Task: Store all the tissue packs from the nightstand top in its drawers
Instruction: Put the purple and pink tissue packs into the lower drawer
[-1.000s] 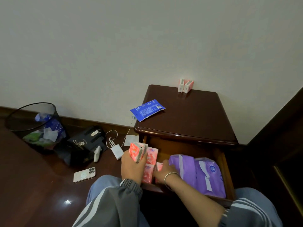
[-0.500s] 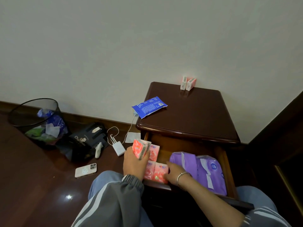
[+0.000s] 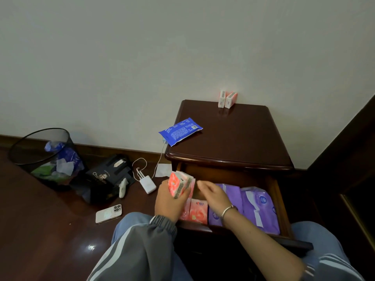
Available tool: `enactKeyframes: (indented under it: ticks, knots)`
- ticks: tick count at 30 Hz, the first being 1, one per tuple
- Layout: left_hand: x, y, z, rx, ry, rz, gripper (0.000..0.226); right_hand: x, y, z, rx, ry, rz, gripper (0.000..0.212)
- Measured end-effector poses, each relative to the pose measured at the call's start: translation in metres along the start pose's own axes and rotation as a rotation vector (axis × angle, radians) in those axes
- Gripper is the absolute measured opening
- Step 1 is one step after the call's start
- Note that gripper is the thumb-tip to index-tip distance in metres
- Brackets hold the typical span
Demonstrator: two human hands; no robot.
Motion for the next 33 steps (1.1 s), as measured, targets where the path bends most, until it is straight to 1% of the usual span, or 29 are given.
enactKeyframes:
  ticks: [1,2,4,5,6,7,8,9,10,11,12,13,15,16,18,21,25,27,29,33]
  knots:
    - [-0.002,-0.003,-0.002,-0.005,0.028,-0.030,0.036,-0.001,0.006,-0.001,0.104,0.061,0.007,0.021]
    - [-0.003,-0.006,-0.004,-0.006,0.046,-0.045,0.037,-0.001,0.011,-0.002,0.144,0.119,0.022,0.025]
    - [-0.005,-0.012,-0.009,0.004,0.072,-0.032,0.037,-0.002,0.018,-0.003,0.137,0.176,0.057,0.047]
    - [-0.004,-0.015,-0.012,0.039,0.085,-0.033,0.038,0.000,0.019,-0.002,0.118,0.167,0.073,0.059]
    - [-0.004,-0.018,-0.016,0.095,0.103,-0.063,0.042,0.004,0.016,-0.001,0.111,0.144,0.085,0.065]
    - [-0.006,-0.023,-0.020,0.143,0.137,-0.113,0.048,0.007,0.012,0.000,0.117,0.109,0.085,0.064]
    - [-0.008,-0.027,-0.024,0.151,0.182,-0.169,0.055,0.012,0.008,0.003,0.150,0.069,0.074,0.056]
    - [-0.009,-0.028,-0.028,0.144,0.244,-0.202,0.064,0.017,0.003,0.006,0.211,0.026,0.046,0.043]
    - [-0.008,-0.027,-0.030,0.161,0.301,-0.211,0.074,0.022,-0.002,0.010,0.287,-0.013,0.003,0.031]
    - [-0.005,-0.024,-0.029,0.213,0.338,-0.193,0.085,0.027,-0.008,0.015,0.340,-0.054,-0.043,0.023]
    - [-0.001,-0.020,-0.026,0.277,0.343,-0.162,0.091,0.033,-0.014,0.021,0.355,-0.103,-0.086,0.019]
    - [0.005,-0.015,-0.022,0.324,0.316,-0.135,0.090,0.039,-0.019,0.028,0.338,-0.146,-0.124,0.019]
    - [0.015,-0.007,-0.012,0.398,0.231,-0.098,0.074,0.050,-0.026,0.038,0.277,-0.170,-0.197,0.025]
    - [0.018,-0.002,-0.009,0.447,0.211,-0.085,0.066,0.055,-0.027,0.040,0.233,-0.166,-0.221,0.025]
    - [0.018,0.005,-0.010,0.511,0.247,-0.062,0.059,0.062,-0.023,0.038,0.126,-0.116,-0.250,0.018]
    - [0.018,0.013,-0.017,0.445,0.304,-0.033,0.058,0.067,-0.018,0.022,-0.019,0.026,-0.257,0.004]
    - [0.020,0.014,-0.017,0.359,0.282,-0.032,0.060,0.069,-0.021,0.007,-0.151,0.081,-0.231,0.012]
    - [0.019,0.015,-0.017,0.369,0.274,-0.036,0.059,0.069,-0.025,0.006,-0.249,0.076,-0.220,0.021]
    - [0.019,0.016,-0.017,0.372,0.271,-0.038,0.059,0.068,-0.028,0.008,-0.381,0.023,-0.206,0.026]
    - [0.021,0.014,-0.017,0.385,0.268,-0.030,0.060,0.062,-0.026,0.008,-0.495,-0.047,-0.144,0.026]
Point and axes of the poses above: each hand's wrist, its own x-axis towards the middle knuckle, its own z-axis out of the back of the hand, y = z × x, the point moved 3 cm from there along x, towards the middle knuckle, and after that the axes turned 2 degrees about -y, right-handed, at the moved point
